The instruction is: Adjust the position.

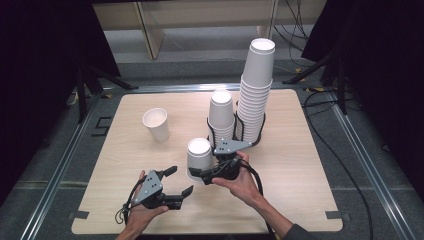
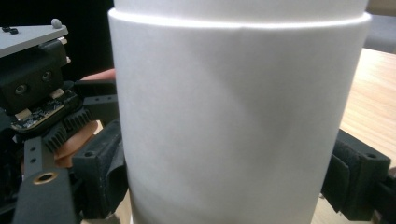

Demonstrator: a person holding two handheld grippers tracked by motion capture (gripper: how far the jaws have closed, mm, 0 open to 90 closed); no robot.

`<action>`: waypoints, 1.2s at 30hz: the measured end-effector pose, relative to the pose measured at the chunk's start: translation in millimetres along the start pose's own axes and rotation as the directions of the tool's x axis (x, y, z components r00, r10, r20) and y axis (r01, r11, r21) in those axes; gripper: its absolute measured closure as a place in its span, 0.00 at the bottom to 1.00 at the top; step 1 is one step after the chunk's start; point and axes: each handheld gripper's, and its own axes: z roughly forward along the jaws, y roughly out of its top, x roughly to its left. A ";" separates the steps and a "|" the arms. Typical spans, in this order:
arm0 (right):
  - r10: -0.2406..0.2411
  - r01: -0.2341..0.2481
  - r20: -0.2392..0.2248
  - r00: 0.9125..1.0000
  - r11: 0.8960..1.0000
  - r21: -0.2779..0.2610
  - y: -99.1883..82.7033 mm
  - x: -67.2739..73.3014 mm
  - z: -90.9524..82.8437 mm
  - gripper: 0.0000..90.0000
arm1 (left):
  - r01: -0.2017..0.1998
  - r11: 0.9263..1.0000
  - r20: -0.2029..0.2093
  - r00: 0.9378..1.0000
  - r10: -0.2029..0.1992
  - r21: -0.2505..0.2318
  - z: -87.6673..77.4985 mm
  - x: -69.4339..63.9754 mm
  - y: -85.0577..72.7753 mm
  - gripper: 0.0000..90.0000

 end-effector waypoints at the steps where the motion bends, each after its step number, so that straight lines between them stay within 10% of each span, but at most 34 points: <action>1: -0.002 0.002 0.000 1.000 1.000 -0.005 -0.1 0.7 1.3 0.18 | -0.008 1.000 -0.015 1.000 0.008 0.028 -1.4 -0.7 0.8 0.16; 28: -0.047 0.044 -0.106 0.993 0.999 -0.025 -1.5 29.9 20.1 0.18 | 0.112 0.994 0.013 0.994 -0.112 0.011 8.4 -4.4 2.9 0.01; 36: -0.084 0.083 -0.100 0.991 0.996 -0.011 -0.9 31.6 19.6 0.18 | 0.092 0.996 0.024 0.995 -0.092 0.001 8.7 -4.9 3.0 0.04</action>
